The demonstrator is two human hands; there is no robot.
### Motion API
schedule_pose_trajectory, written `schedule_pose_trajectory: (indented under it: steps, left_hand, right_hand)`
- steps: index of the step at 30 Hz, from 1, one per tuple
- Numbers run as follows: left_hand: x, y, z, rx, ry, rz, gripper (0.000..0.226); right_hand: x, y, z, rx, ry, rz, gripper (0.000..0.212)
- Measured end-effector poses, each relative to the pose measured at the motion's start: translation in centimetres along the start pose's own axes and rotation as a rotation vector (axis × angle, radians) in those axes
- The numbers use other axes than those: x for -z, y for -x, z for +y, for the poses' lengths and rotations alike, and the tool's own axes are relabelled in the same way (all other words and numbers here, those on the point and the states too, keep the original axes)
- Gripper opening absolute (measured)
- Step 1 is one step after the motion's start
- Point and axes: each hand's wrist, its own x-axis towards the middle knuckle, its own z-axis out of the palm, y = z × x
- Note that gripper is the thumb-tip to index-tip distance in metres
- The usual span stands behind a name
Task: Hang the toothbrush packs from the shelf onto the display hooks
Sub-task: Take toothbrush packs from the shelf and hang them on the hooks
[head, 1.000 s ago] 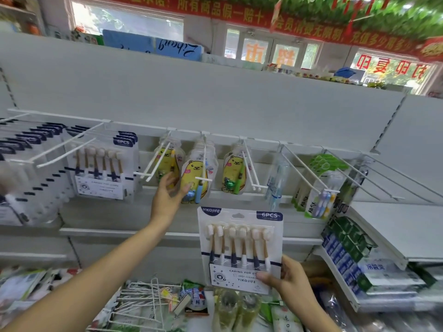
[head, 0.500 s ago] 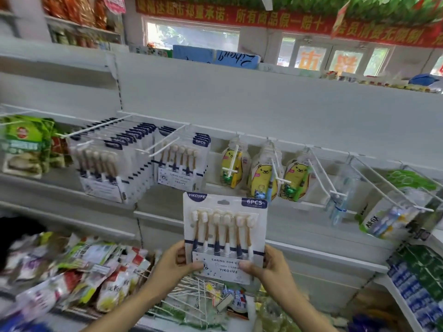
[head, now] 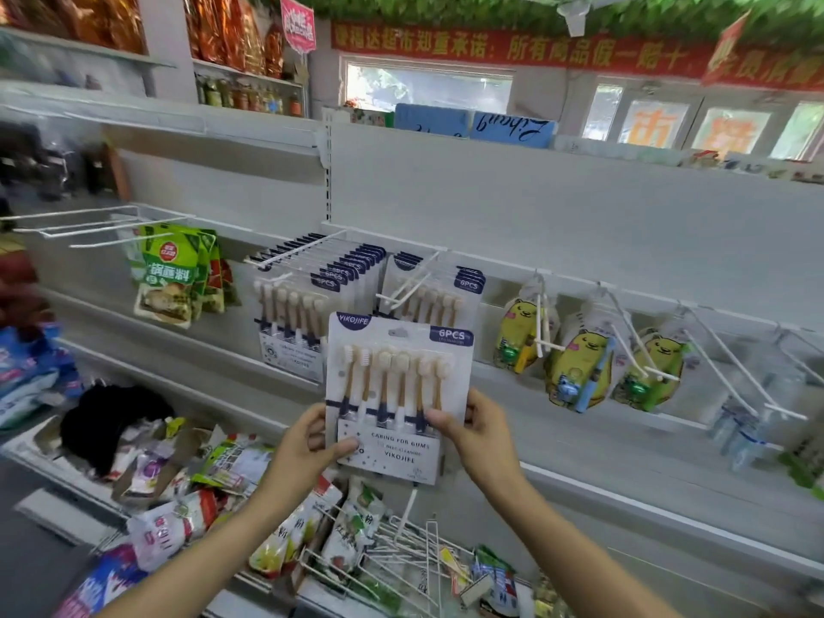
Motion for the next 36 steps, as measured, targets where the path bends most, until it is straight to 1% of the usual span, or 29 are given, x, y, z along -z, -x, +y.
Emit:
schedule_pose_trajectory:
  steps: [3,5,7,9,10,11,14,16,19,23,26,28,31,36]
  left_hand:
    - [0.9,-1.1,0.0,-0.013,-0.001,0.009,0.039]
    - [1.3,-1.8,0.1,-0.022,-0.006,0.01,0.043]
    - [1.6,-2.5,0.0,-0.013,0.001,0.006,0.056]
    - [1.8,-3.1,-0.2,-0.015,0.012,-0.003,0.076]
    - [1.8,-3.5,-0.4,-0.008,0.007,-0.005,0.081]
    - [1.8,-3.9,-0.6,-0.007,-0.001,-0.002,0.08]
    - [1.3,-5.4,-1.0,-0.014,0.008,0.01,0.065]
    - [0.6,-6.4,-1.1,0.003,0.002,0.032,0.06]
    - [-0.6,-7.9,-1.8,0.04,-0.002,0.092,0.044]
    - [-2.6,-10.4,-2.9,0.091,0.019,0.17,0.046]
    - [-4.4,-12.3,-2.9,0.113,0.067,0.218,0.037]
    - [-5.5,-13.5,-2.6,0.115,0.069,0.224,0.035]
    - [-6.6,-15.5,-2.5,0.109,0.066,0.232,0.032]
    - [-7.4,-18.5,-3.0,0.161,0.017,0.244,0.04]
  right_hand:
    - [-1.2,-1.7,-0.1,0.032,0.008,0.014,0.024]
    - [-1.8,-2.6,0.2,0.028,0.015,0.031,0.024]
    - [-2.1,-3.3,0.5,0.009,0.011,0.046,0.025]
    - [-2.2,-3.8,0.9,-0.002,-0.005,0.062,0.025]
    - [-2.1,-4.0,1.1,-0.006,-0.013,0.07,0.026]
    - [-2.1,-4.2,1.3,-0.01,-0.023,0.079,0.026]
    - [-1.8,-5.0,1.7,-0.015,-0.046,0.106,0.024]
    - [-1.5,-5.7,1.8,-0.024,-0.057,0.121,0.024]
    - [-1.2,-6.9,2.3,-0.03,-0.057,0.143,0.021]
    - [-0.8,-9.1,3.2,-0.05,-0.064,0.158,0.022]
    - [-0.2,-11.3,4.2,-0.061,-0.042,0.182,0.021]
    - [0.2,-12.9,5.0,-0.055,-0.007,0.196,0.02]
    - [0.6,-14.9,6.1,-0.05,0.075,0.215,0.025]
    - [1.2,-17.4,7.1,-0.081,0.136,0.224,0.02]
